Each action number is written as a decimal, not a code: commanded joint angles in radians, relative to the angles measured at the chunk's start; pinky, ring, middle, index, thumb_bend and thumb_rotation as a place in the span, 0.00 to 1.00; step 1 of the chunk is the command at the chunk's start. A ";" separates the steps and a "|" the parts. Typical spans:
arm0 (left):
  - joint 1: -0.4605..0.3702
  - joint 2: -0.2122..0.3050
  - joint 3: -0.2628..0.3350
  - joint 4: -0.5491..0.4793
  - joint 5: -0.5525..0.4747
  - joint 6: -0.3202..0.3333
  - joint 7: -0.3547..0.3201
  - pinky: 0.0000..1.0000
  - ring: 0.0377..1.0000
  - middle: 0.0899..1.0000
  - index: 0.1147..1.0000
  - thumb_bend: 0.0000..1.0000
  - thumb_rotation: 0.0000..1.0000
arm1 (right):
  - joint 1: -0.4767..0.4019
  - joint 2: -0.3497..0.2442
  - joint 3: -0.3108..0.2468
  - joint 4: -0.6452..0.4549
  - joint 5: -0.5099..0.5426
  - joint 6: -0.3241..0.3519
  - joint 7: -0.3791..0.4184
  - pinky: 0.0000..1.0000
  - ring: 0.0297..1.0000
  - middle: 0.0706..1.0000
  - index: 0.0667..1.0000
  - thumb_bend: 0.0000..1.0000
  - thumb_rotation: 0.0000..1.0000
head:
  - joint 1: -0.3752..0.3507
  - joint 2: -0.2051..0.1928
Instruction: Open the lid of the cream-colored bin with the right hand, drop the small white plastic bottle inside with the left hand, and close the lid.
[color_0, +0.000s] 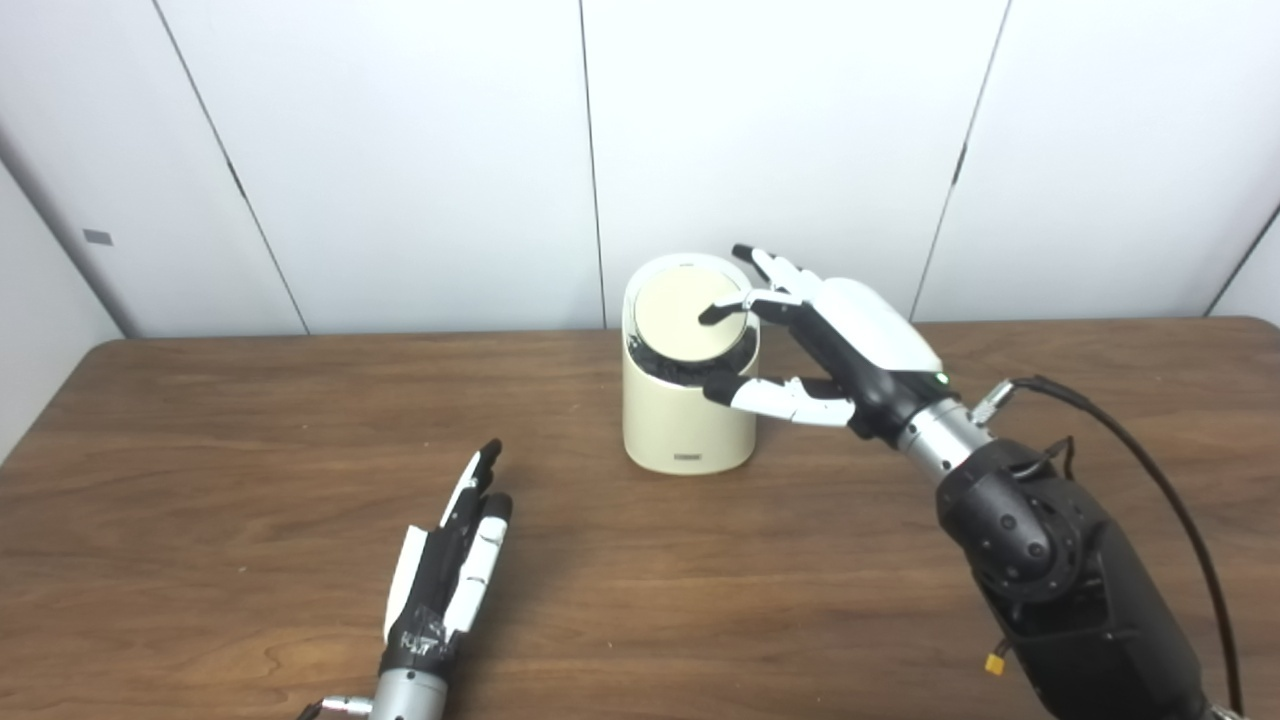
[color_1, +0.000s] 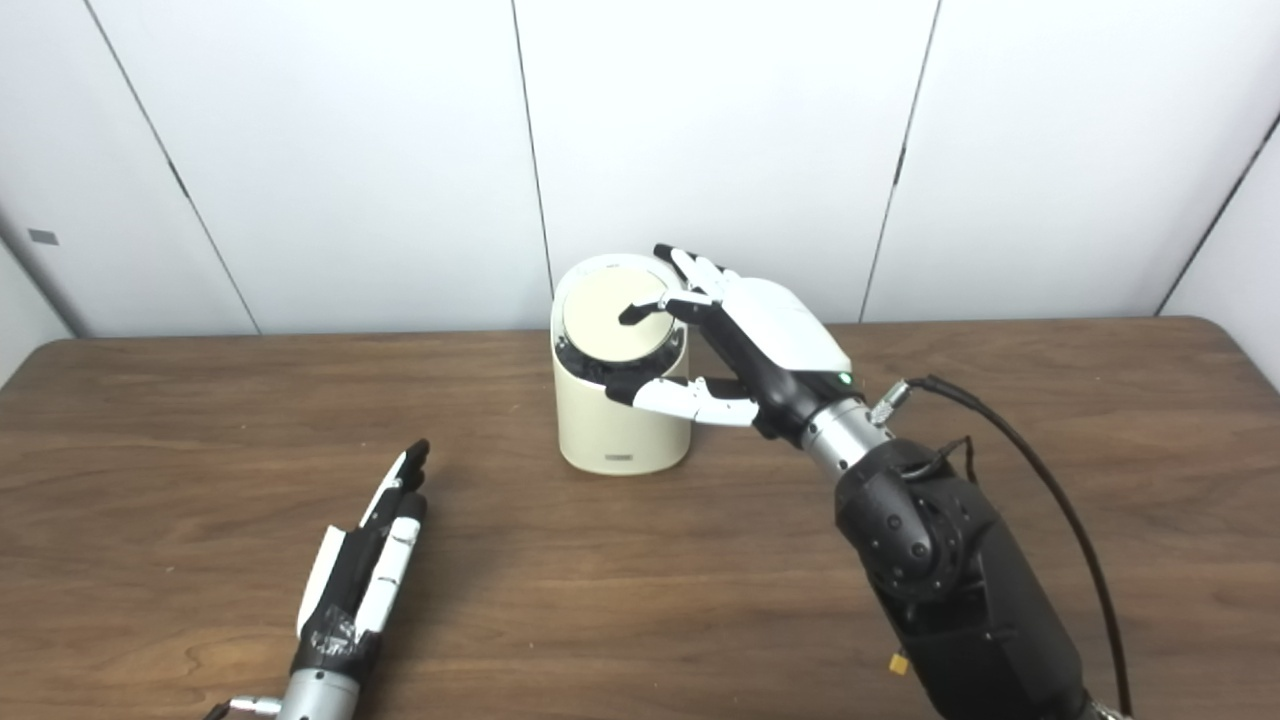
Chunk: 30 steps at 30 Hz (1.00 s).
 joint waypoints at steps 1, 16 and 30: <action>0.014 -0.005 -0.010 0.033 0.015 0.001 0.010 1.00 1.00 1.00 0.98 0.61 0.96 | -0.028 0.004 -0.021 -0.054 0.004 0.008 -0.004 1.00 1.00 1.00 0.72 0.70 1.00 | 0.001 0.002; 0.019 0.000 0.003 0.031 -0.014 0.000 -0.001 1.00 1.00 1.00 0.99 0.59 0.95 | 0.148 0.002 -0.118 -0.123 0.030 0.026 -0.037 1.00 1.00 1.00 0.85 0.61 1.00 | -0.005 0.000; 0.018 0.021 0.011 0.028 -0.056 -0.005 -0.015 1.00 1.00 1.00 1.00 0.60 0.91 | 0.391 0.165 -0.397 -0.041 0.616 0.009 -0.110 0.99 1.00 1.00 0.98 0.73 1.00 | -0.019 0.008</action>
